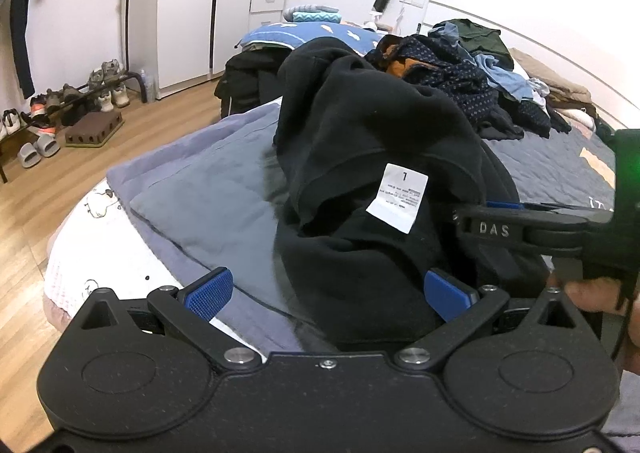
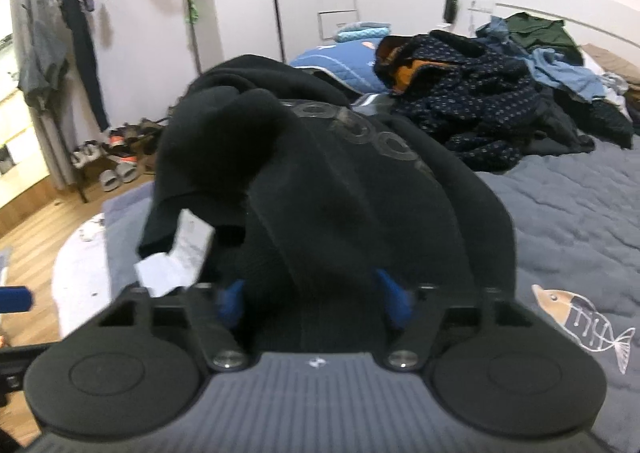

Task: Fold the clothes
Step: 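Move the right gripper to the hoodie hem and close on it, then grasp the hoodie edge with the left gripper while the right gripper holds the hem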

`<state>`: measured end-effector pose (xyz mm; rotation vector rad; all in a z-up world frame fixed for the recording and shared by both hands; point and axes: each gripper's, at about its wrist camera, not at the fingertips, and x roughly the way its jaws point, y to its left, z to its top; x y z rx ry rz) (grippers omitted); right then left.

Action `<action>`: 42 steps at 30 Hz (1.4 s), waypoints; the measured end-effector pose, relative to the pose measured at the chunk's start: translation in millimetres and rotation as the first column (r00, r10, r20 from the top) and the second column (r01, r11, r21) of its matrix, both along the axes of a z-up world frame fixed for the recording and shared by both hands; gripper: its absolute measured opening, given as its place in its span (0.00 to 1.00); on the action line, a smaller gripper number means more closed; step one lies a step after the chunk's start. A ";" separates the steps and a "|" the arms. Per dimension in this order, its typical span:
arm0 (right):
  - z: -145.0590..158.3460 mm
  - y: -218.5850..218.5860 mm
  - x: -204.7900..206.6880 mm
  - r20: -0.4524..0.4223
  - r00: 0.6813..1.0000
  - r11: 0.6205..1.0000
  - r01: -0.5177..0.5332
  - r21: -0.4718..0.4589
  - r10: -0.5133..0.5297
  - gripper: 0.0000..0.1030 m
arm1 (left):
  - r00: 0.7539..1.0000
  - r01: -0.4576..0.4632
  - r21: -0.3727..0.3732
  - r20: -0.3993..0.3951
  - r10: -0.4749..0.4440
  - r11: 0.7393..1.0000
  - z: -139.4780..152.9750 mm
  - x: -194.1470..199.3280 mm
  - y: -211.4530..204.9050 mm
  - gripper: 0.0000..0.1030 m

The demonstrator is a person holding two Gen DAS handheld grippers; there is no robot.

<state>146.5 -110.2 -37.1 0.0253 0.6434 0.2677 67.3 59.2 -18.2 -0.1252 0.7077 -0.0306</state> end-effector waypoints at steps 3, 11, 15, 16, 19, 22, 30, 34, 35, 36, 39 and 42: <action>-0.5 -6.5 -0.2 -0.005 1.000 1.000 0.009 0.023 -0.009 0.32 | 1.000 0.008 0.011 0.006 -0.008 1.000 0.2 -0.4 -1.0 1.00; 14.7 -21.1 -15.5 0.045 0.999 0.997 0.018 0.080 -0.022 0.16 | 1.000 0.007 0.016 0.005 -0.007 1.000 -1.2 1.1 0.5 1.00; 31.2 -42.4 -28.2 0.070 0.996 0.989 0.049 0.142 -0.059 0.16 | 1.000 0.012 0.019 0.010 -0.012 1.000 -1.4 0.8 -0.7 1.00; 35.8 -49.6 -32.6 0.077 0.994 0.985 0.060 0.163 -0.074 0.16 | 1.000 0.015 0.020 0.012 -0.016 1.000 -1.2 0.3 -1.6 1.00; 51.3 -73.1 -48.2 0.111 0.986 0.972 0.100 0.214 -0.126 0.10 | 0.999 0.027 0.019 0.022 -0.028 0.999 -0.4 -1.9 -4.8 1.00; 65.4 -102.7 -67.1 0.130 0.973 0.953 0.152 0.264 -0.191 0.04 | 0.998 0.044 0.009 0.034 -0.044 0.999 0.9 -4.3 -8.4 1.00; 52.5 -150.6 -108.2 0.102 0.961 0.929 0.216 0.302 -0.256 0.00 | 0.995 0.083 0.026 0.060 -0.084 0.996 0.9 -6.1 -23.4 1.00; 35.8 -145.5 -113.4 0.058 0.975 0.939 0.188 0.287 -0.213 0.01 | 0.990 0.086 0.092 0.101 -0.095 0.992 -0.3 -7.8 -31.7 1.00; 33.6 -143.7 -114.5 0.053 0.977 0.941 0.184 0.283 -0.207 0.02 | 0.988 0.084 0.106 0.117 -0.096 0.991 -0.4 -7.4 -32.0 1.00; 32.5 -141.8 -115.3 0.052 0.978 0.943 0.181 0.279 -0.203 0.03 | 0.987 0.081 0.119 0.132 -0.096 0.990 -0.6 -6.8 -32.1 1.00; 32.5 -139.8 -119.1 0.051 0.983 0.946 0.156 0.285 -0.177 0.04 | 0.991 0.036 0.115 0.123 -0.050 0.993 -1.9 4.0 -25.6 1.00; 33.5 -136.4 -122.2 0.064 0.985 0.951 0.137 0.278 -0.161 0.12 | 0.994 0.006 0.125 0.108 -0.020 0.992 -4.6 16.5 -19.2 1.00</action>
